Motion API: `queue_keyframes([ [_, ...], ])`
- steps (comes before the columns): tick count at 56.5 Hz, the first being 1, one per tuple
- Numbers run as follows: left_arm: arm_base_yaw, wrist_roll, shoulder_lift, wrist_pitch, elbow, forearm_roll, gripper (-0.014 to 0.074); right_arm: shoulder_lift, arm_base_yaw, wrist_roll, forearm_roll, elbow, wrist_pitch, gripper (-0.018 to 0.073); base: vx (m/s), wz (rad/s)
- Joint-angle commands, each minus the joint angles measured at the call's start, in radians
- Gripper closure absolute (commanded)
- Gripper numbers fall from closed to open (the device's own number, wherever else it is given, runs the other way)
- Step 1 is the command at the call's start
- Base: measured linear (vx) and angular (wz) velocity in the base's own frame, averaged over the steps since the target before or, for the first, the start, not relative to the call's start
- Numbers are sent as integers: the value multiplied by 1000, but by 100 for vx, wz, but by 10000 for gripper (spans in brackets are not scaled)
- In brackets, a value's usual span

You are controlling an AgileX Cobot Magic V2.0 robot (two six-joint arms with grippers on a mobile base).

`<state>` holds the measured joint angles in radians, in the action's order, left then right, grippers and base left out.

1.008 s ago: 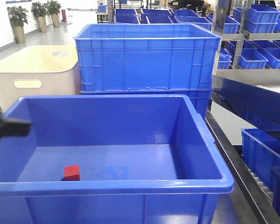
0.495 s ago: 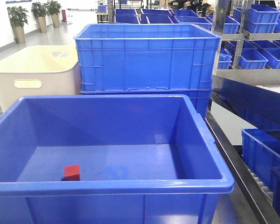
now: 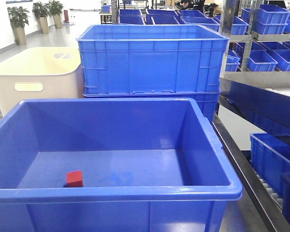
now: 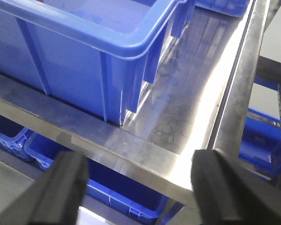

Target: Pick red and yellow blocks into blue bin

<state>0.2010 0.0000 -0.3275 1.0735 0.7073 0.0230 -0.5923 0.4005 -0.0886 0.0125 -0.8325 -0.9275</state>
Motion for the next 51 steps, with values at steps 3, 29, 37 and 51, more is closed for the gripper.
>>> queue_keyframes([
  [3, 6, -24, -13, -71, 23, -10, 259, -4, -2, 7, 3, -25, 54, 250, 0, 0],
  [29, 6, -27, -13, -67, 23, -10, 604, -4, -2, 6, 2, -25, 50, 573, 0, 0],
  [37, 6, -27, -13, -67, 23, -10, 604, -4, -2, 6, 2, -25, 50, 572, 0, 0],
  [51, 6, -27, -5, -72, 18, -10, 603, -4, -2, 6, 2, -25, 50, 569, 0, 0],
])
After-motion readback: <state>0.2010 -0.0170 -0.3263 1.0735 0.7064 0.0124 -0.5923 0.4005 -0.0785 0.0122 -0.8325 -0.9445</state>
